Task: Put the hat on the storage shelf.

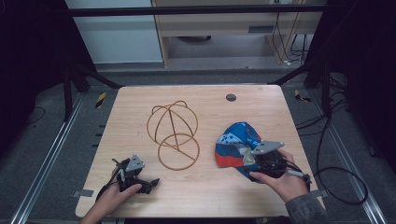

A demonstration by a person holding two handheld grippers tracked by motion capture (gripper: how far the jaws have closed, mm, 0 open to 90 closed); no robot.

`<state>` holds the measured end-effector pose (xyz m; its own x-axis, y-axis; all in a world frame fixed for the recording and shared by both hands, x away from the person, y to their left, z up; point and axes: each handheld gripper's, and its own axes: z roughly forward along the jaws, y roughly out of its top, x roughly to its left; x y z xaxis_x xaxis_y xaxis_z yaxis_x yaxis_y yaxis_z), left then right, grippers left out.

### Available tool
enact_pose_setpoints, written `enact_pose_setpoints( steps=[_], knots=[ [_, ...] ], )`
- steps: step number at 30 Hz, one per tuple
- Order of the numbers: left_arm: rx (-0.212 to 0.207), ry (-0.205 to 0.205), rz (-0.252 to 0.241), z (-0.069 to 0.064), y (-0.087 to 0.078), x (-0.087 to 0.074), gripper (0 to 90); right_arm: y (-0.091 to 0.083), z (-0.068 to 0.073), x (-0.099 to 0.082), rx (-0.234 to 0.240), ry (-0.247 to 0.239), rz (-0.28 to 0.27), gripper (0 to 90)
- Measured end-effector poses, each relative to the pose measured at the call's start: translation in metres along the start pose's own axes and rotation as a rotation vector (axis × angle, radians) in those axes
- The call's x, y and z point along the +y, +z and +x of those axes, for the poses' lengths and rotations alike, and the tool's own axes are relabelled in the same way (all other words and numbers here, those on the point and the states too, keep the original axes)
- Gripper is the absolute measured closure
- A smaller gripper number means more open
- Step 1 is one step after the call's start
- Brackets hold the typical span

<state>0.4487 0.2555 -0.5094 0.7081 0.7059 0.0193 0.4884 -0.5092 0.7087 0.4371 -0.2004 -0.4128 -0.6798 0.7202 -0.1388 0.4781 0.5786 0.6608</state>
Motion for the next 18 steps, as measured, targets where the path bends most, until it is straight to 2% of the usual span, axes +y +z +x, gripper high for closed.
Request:
enact_pose_setpoints(
  steps=[3,4,6,7,10,18],
  knots=[
    [0.0,0.0,0.0,0.0,0.0,0.0,0.0,-0.005,-0.019,0.001,-0.012,0.024,0.024,27.2],
    [0.0,0.0,0.0,0.0,0.0,0.0,0.0,-0.005,-0.019,0.001,-0.012,0.024,0.024,27.2],
    [0.0,0.0,0.0,0.0,0.0,0.0,0.0,-0.007,-0.035,0.003,-0.024,0.043,0.047,27.5],
    [0.0,0.0,0.0,0.0,0.0,0.0,0.0,-0.007,-0.035,0.003,-0.024,0.043,0.047,27.5],
    [0.001,0.001,0.0,0.0,0.0,0.0,0.0,-0.006,-0.048,0.009,-0.009,0.055,0.066,27.9],
    [0.001,0.001,0.0,0.0,0.0,0.0,0.0,0.001,-0.048,0.019,0.01,0.042,0.091,28.6]
  ],
)
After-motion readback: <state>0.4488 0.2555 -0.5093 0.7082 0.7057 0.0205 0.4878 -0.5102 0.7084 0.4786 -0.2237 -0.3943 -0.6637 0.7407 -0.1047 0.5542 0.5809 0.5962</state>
